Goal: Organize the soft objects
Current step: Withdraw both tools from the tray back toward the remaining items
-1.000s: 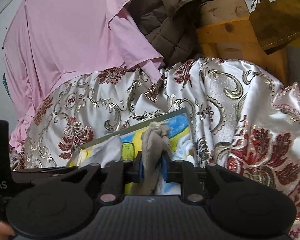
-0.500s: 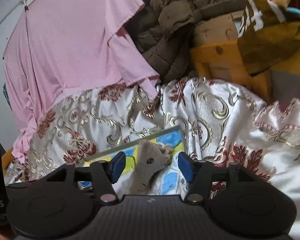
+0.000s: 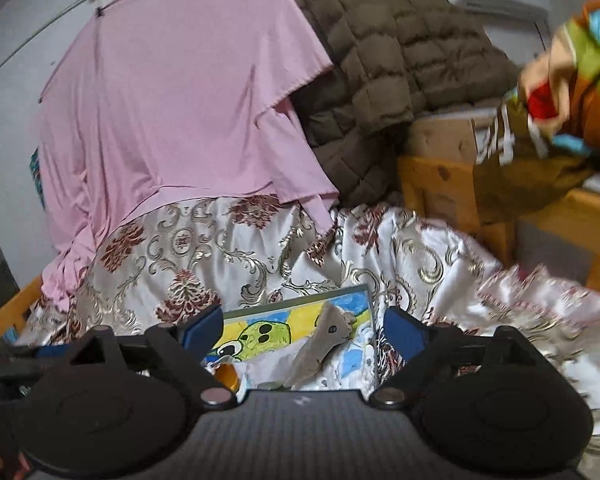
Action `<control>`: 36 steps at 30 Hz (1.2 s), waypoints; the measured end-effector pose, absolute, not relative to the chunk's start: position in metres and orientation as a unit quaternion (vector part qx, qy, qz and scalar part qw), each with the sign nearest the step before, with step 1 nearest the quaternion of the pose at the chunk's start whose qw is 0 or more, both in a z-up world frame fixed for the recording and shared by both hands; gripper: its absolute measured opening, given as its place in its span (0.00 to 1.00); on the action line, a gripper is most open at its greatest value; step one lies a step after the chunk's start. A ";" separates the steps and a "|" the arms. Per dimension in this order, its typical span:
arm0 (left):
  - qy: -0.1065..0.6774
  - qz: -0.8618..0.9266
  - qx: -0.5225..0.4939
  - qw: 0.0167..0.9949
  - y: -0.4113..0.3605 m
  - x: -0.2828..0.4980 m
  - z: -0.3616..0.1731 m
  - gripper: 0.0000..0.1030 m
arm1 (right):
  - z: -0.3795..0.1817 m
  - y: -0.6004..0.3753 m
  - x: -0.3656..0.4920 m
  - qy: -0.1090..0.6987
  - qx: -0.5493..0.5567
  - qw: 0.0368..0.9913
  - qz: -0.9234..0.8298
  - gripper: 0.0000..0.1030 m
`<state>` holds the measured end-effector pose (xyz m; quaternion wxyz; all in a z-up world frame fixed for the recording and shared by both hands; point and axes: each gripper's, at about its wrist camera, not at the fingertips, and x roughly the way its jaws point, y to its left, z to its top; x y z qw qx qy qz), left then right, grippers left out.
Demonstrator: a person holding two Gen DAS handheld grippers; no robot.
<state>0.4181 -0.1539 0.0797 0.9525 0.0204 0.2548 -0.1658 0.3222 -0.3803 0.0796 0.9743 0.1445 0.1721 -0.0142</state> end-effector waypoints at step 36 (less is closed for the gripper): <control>0.251 -0.109 -0.101 0.957 -0.026 0.169 0.049 0.99 | 0.070 -0.287 0.089 0.163 0.043 0.986 -0.018 1.00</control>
